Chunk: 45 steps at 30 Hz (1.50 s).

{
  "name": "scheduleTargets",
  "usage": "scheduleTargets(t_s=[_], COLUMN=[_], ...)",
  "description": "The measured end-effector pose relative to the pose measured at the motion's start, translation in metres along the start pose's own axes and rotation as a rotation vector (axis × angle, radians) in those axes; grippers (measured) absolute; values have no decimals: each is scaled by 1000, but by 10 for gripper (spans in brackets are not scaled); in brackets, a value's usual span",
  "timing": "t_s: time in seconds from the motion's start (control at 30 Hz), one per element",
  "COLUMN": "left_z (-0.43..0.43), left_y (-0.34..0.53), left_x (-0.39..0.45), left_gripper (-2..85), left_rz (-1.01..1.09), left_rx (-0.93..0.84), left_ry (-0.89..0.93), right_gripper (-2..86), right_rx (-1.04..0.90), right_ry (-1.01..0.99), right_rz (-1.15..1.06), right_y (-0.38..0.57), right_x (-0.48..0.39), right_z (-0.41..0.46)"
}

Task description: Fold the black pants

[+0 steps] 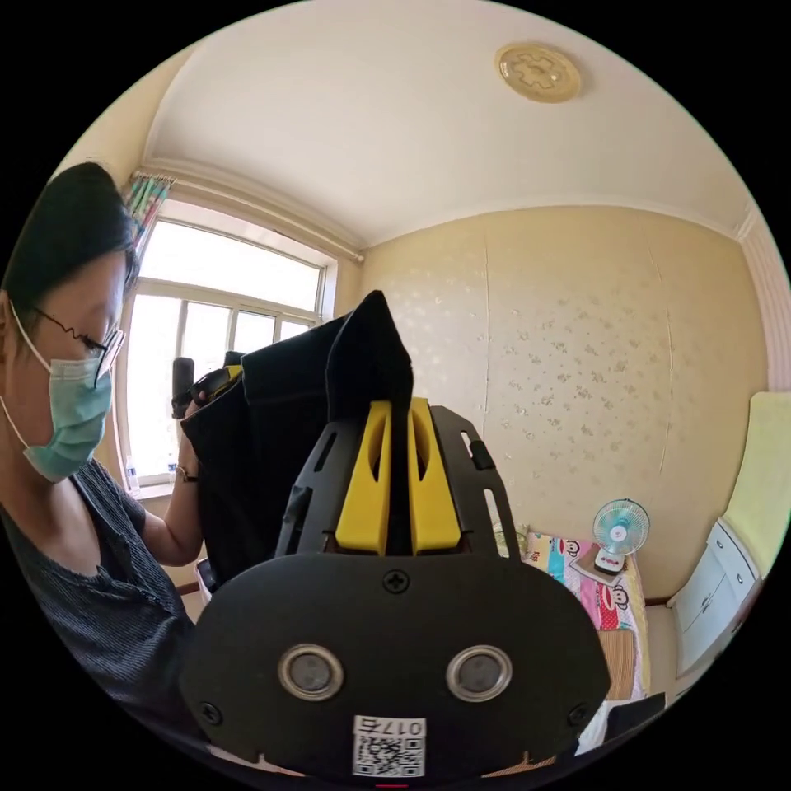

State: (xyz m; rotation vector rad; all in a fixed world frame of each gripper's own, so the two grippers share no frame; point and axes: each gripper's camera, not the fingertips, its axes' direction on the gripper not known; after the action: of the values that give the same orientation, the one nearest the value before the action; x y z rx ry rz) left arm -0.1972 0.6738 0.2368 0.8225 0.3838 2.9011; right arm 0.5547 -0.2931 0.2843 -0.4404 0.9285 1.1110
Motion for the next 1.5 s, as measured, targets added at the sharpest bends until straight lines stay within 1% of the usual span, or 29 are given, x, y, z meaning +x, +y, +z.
scheduleTargets(t_s=[0.07,0.17,0.23,0.3,0.33,0.37,0.4,0.43,0.47,0.5,0.53,0.6,0.63,0.67,0.7,0.73,0.8,0.83,0.87,0.93,1.0,1.07,1.1,1.17,1.23,1.3,1.4,1.47,1.5], left_z=[18,61,117,174,219,242,288,328,342,356,352,330,316,311,300,288,264,245,237,209,194,180,174,168,159,159,150,135,118], left_y=[-16,-18,0,17,26,31,40,56,68,98,136,196,239,262,314,368,453,502,524,590,619,636,646,659,635,622,589,572,561], left_x=[-9,-62,-133,-203,-256,-284,-338,-395,-424,-481,-520,-542,-545,-544,-539,-527,-497,-473,-461,-419,-394,-371,-360,-343,-323,-319,-330,-345,-355], left_gripper=[34,32,31,33,36,39,45,53,55,59,58,59,60,60,62,65,68,72,74,92,100,103,102,89,59,35,13,6,3], left_rz=[33,-60,-185,-294,-343,-353,-319,-327,-389,-579,-755,-878,-891,-891,-893,-911,-961,-1013,-1043,-1154,-1191,-1236,-1276,-1307,-1155,-1116,-1083,-1170,-1278], left_rx=[-24,-73,-153,-239,-303,-338,-398,-454,-474,-489,-471,-418,-447,-487,-605,-738,-913,-995,-1025,-1127,-1188,-1193,-1207,-1269,-1268,-1332,-1425,-1451,-1442], left_ry=[-58,-92,-100,-141,-193,-227,-320,-407,-438,-489,-534,-613,-636,-643,-652,-663,-666,-665,-663,-647,-671,-696,-680,-649,-731,-669,-676,-717,-753], right_gripper=[30,31,32,34,34,35,38,39,41,44,47,58,57,55,55,55,59,61,68,81,99,103,102,90,65,32,23,25,28], right_rx=[-30,-179,-301,-486,-530,-590,-627,-647,-725,-814,-838,-857,-880,-966,-1081,-1138,-1359,-1409,-1486,-1550,-1616,-1681,-1761,-1751,-1776,-1840,-1856,-1919,-1879], right_ry=[22,123,161,175,176,173,158,156,205,302,327,209,170,127,106,94,47,46,39,26,80,80,71,83,95,106,53,40,48], right_rz=[29,98,145,209,233,305,361,369,389,477,522,560,554,554,565,570,597,607,631,639,572,513,448,304,232,274,376,493,566], right_y=[-12,-14,-9,0,3,13,26,35,59,91,109,188,211,265,324,354,465,488,524,557,578,591,603,598,592,591,579,574,563], right_x=[22,78,127,215,241,296,347,368,405,437,450,470,470,468,463,459,438,433,424,411,395,379,367,350,343,347,370,393,410], right_z=[5,40,82,169,196,248,296,317,351,368,370,361,357,350,339,331,294,284,263,235,200,174,156,126,98,56,13,-8,-25])
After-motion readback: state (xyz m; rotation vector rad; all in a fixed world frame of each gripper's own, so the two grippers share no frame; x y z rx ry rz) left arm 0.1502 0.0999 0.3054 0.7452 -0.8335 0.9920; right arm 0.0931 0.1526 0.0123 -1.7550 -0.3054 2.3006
